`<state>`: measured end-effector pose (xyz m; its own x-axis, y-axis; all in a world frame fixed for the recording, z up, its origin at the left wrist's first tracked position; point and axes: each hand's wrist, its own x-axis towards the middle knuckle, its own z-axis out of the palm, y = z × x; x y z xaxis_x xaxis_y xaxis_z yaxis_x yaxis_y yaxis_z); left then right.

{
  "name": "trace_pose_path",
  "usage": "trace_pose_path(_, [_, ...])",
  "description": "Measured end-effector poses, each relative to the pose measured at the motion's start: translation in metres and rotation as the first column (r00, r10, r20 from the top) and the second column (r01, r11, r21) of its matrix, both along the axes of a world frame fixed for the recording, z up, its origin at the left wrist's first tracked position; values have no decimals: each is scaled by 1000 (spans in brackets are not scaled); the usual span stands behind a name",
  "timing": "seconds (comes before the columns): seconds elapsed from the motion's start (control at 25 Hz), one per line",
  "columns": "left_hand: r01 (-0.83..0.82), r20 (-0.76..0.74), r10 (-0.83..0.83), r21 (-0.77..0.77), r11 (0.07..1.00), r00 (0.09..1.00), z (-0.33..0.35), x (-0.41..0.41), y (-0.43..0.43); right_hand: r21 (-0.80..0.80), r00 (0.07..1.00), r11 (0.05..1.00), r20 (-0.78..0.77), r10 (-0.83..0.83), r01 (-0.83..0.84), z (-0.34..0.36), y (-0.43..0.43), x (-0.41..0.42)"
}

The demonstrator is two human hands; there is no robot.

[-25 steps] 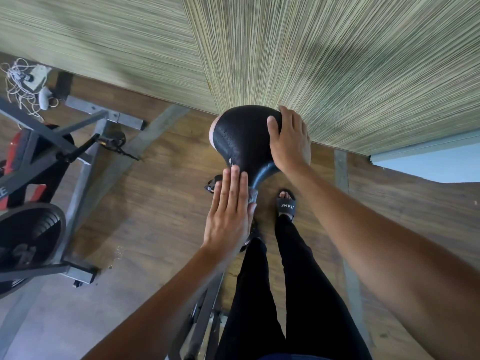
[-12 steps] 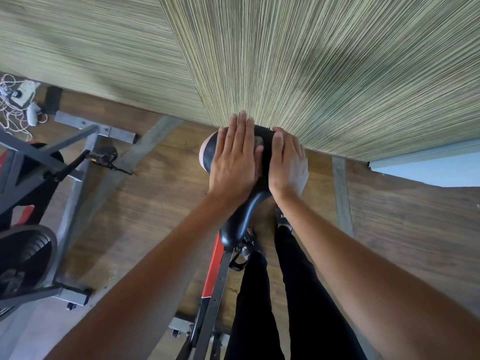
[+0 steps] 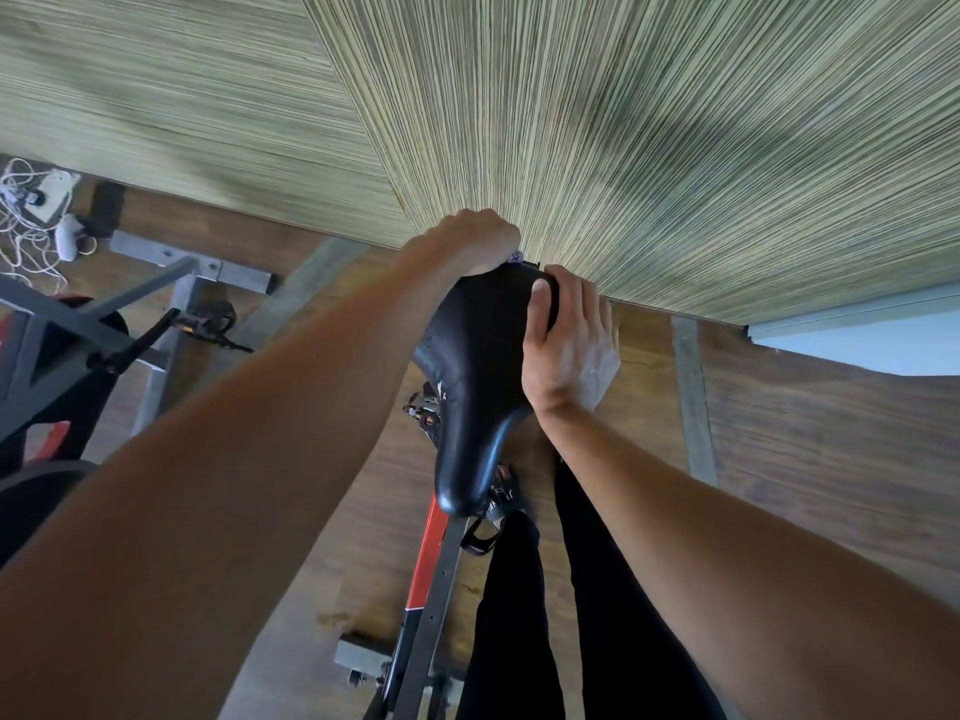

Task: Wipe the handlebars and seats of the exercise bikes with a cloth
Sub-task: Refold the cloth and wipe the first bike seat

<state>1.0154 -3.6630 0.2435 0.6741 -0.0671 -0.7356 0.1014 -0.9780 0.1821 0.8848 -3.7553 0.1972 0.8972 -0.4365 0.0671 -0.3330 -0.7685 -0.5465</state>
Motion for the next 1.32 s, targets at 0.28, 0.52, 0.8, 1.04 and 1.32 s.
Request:
trace_pose_path(0.28, [197,587,-82,-136,971,805,0,-70,21,13,1000,1000,-19,6,-5,4,0,0])
trace_pose_path(0.52, [163,702,2,-168,972,713,-19,-146,24,50,999,999,-35,20,-19,10,-1,0])
trace_pose_path(0.8, [102,680,90,-237,966,727,-7,-244,29,75,994,996,-97,57,-50,20,-1,-1])
trace_pose_path(1.04, [141,705,-19,-115,983,709,-8,-311,33,20,967,1000,-254,-4,10,26,9,21])
trace_pose_path(1.32, [-133,517,363,-428,894,775,-16,-213,27,-73,991,996,-121,-60,51,17,18,15])
